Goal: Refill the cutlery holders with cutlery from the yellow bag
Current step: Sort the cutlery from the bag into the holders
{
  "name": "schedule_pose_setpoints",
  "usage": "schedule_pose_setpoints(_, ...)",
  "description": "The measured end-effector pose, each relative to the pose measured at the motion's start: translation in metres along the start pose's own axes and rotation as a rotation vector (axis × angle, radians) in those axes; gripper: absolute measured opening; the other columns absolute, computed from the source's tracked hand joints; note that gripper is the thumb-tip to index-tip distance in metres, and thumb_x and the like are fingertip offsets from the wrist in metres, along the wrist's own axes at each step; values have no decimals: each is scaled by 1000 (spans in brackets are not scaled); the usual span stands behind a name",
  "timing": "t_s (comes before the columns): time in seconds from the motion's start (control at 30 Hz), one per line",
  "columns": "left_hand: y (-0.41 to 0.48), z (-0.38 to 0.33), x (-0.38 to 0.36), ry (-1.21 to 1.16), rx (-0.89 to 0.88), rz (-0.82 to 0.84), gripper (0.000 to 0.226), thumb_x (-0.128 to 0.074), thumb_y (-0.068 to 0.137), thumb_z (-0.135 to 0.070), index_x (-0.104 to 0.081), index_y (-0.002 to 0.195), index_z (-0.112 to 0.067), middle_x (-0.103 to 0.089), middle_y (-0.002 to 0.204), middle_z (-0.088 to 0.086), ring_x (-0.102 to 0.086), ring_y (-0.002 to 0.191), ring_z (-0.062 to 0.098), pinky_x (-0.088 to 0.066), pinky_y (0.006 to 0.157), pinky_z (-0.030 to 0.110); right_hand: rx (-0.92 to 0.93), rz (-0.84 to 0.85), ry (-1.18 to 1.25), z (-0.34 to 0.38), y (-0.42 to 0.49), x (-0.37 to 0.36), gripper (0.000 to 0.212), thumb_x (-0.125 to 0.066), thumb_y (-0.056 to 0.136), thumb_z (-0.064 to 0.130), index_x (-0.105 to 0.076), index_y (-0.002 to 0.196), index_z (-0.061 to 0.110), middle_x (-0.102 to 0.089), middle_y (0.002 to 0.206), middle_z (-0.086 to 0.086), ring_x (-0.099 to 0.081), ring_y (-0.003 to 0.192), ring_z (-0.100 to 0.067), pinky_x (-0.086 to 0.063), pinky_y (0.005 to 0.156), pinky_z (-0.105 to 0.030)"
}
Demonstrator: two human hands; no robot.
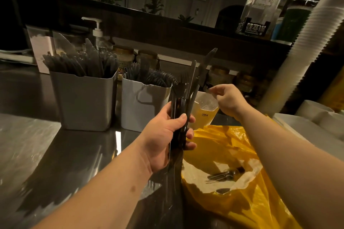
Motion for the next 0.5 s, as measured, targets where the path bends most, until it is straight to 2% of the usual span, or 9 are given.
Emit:
schedule_pose_setpoints(0.07,-1,0,-2,-12,1,-14,24,-47,105,-11,-56,125,-20,-63,98,11,-62,66,19,-58,59,36,19,-42,94,11,-17,2,32,-47,105,10,-62,133,15,-61,136,-5,-54,130,-21,-48,102,-33)
schedule_pose_setpoints(0.17,-1,2,-4,-40,-2,-38,24,-47,105,-8,-58,119,-23,-66,104,14,-70,75,25,-63,69,45,-74,-163,408,33,-61,11,26,-45,106,18,-67,120,16,-69,119,-1,-63,114,-17,-54,93,-30)
schedule_pose_setpoints(0.23,1,3,-4,-32,-3,-44,27,-46,105,-7,-57,125,-23,-70,107,14,-75,86,30,-63,73,46,-143,-73,596,46,-94,11,25,-44,107,21,-68,111,18,-72,106,-2,-69,102,-18,-58,86,-33)
schedule_pose_setpoints(0.3,0,6,-5,-23,14,-30,34,-45,105,-7,-52,134,-22,-74,110,14,-75,97,33,-63,79,47,-206,64,711,59,-123,9,24,-45,106,24,-68,108,18,-74,102,-6,-73,95,-22,-60,84,-38)
schedule_pose_setpoints(0.37,0,10,-7,55,20,-37,39,-47,105,-8,-47,141,-24,-74,113,13,-74,102,31,-61,85,48,-267,170,791,66,-143,4,23,-45,106,25,-66,108,16,-75,96,-8,-75,86,-23,-62,75,-38)
schedule_pose_setpoints(0.43,-1,15,-8,154,12,-58,38,-50,104,-10,-51,138,-26,-75,111,8,-75,98,25,-62,81,40,-296,175,821,68,-153,-1,22,-45,106,25,-64,108,15,-74,91,-6,-76,79,-20,-60,64,-31)
schedule_pose_setpoints(0.5,-1,18,-9,201,5,-66,36,-53,103,-12,-54,134,-30,-76,108,4,-75,96,20,-62,78,35,-307,123,856,66,-158,-6,20,-48,105,28,-64,109,16,-74,90,-4,-76,77,-18,-59,61,-29)
Point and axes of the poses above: each hand's wrist, its own y-axis towards the middle knuckle, its own x-axis out of the back of the hand, z = x × y, the point moved 2 cm from there along y, towards the middle knuckle
